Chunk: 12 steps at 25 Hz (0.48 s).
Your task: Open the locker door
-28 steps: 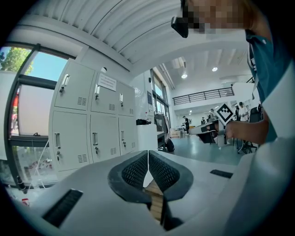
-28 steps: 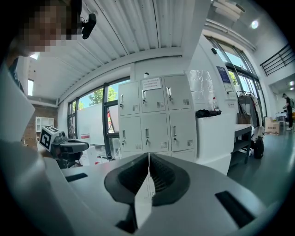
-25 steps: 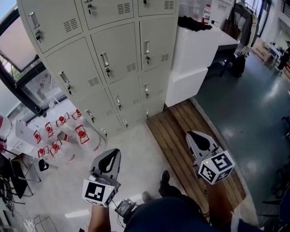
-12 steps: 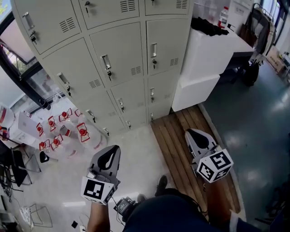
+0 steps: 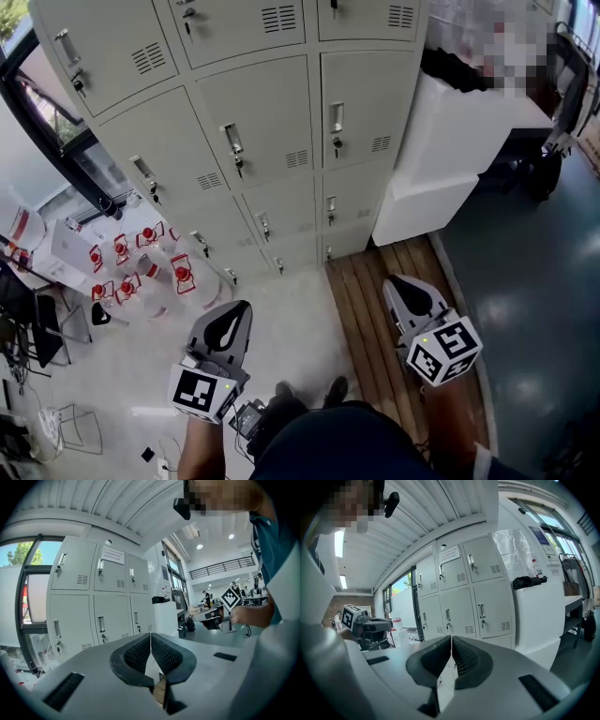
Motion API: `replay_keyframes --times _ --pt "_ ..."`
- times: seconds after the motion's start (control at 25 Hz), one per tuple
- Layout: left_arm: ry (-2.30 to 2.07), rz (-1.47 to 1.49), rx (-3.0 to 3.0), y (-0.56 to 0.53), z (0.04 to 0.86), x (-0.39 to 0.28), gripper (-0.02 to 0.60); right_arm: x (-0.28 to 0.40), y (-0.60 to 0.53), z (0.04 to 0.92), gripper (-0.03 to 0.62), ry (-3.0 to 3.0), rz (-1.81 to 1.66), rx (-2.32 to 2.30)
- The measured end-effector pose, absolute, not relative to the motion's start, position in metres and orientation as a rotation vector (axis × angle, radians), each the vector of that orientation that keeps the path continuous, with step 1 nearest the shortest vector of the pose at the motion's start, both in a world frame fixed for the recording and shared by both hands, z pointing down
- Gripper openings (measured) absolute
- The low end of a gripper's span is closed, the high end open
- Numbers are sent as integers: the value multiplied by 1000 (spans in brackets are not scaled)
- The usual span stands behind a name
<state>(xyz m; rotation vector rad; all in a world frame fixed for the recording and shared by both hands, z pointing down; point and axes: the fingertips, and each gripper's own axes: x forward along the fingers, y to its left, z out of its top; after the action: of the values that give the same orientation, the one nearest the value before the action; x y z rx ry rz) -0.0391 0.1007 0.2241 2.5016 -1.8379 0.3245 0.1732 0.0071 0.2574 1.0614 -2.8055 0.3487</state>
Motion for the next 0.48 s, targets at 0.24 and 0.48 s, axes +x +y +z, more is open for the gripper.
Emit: replay_keyframes --times 0.24,0.48 --pt "-1757 290 2569 59 227 -45 18 182 -16 264 37 -2748 361 1154" --pt "-1638 265 2685 14 219 -60 18 181 -29 254 37 -2690 359 1318"
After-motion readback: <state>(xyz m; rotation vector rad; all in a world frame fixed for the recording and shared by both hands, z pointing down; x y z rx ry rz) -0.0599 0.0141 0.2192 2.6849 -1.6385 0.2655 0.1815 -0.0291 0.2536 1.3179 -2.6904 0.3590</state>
